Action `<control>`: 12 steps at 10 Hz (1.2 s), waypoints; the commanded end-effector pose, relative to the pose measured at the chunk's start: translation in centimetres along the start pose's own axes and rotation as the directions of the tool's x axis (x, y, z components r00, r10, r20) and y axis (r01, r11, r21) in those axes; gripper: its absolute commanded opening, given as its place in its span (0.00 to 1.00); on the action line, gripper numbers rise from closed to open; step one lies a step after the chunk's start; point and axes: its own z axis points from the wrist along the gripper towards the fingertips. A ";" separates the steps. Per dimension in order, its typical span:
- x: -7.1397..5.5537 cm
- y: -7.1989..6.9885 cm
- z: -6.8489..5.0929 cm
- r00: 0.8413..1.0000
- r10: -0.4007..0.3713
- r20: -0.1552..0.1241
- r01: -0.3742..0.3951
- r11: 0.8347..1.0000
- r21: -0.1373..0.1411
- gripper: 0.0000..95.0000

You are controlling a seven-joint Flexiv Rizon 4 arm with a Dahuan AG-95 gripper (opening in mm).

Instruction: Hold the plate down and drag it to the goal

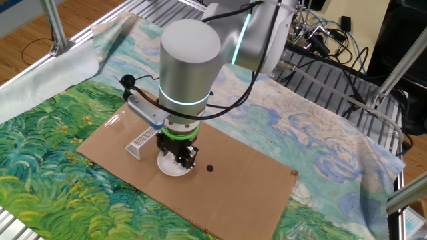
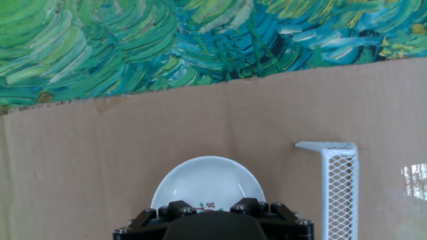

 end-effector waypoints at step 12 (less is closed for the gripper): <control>0.1 -1.5 -0.2 0.999 -0.030 0.017 0.030 0.999 0.021 0.60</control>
